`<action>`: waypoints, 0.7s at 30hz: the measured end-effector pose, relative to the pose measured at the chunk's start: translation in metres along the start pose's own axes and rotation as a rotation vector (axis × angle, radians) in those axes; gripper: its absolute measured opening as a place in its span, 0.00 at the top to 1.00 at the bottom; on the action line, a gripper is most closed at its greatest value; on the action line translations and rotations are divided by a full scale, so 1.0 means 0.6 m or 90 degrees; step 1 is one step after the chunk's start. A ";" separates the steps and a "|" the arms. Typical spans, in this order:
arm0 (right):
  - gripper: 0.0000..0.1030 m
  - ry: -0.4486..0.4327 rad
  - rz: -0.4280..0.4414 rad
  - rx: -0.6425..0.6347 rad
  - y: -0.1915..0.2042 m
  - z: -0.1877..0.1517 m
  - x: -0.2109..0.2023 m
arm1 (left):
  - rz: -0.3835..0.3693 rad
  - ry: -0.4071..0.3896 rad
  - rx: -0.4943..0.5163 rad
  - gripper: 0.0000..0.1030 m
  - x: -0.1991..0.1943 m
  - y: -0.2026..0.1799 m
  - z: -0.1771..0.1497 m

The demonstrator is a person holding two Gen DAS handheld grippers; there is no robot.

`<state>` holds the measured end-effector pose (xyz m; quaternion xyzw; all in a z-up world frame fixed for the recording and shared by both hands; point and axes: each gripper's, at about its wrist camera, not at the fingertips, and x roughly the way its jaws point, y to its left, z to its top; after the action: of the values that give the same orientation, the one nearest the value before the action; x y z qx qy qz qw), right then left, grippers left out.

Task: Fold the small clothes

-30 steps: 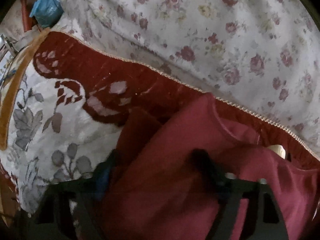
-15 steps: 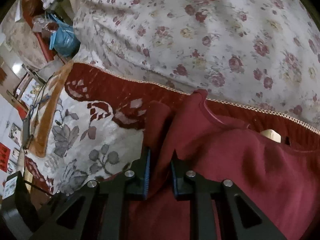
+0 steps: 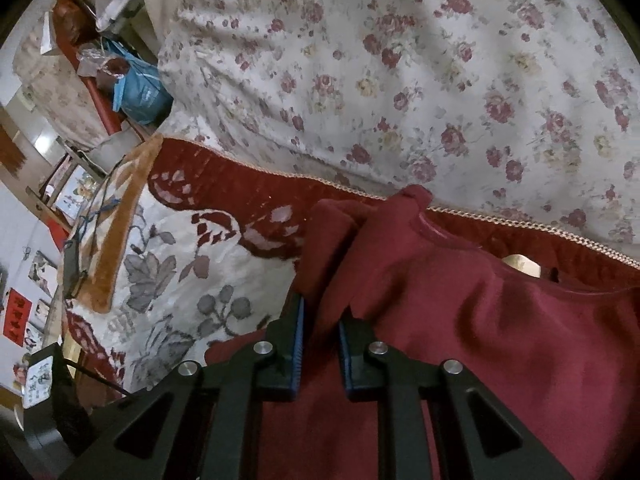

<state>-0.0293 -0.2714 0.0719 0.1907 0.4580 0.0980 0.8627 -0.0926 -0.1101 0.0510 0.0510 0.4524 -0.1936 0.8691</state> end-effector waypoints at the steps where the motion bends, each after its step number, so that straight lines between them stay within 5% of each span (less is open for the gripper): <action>1: 0.85 -0.003 0.005 0.002 -0.004 -0.001 -0.010 | -0.003 -0.003 0.001 0.80 -0.007 -0.005 0.000; 10: 0.85 -0.049 0.039 0.036 -0.071 -0.008 -0.121 | -0.069 -0.048 0.039 0.86 -0.091 -0.086 0.015; 21: 0.88 -0.122 0.025 0.138 -0.246 -0.053 -0.256 | -0.167 -0.016 0.176 0.89 -0.086 -0.315 0.030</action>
<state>-0.1424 -0.4507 0.1093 0.3006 0.3776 0.0462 0.8746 -0.1777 -0.2741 0.1193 0.1079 0.4132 -0.3658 0.8270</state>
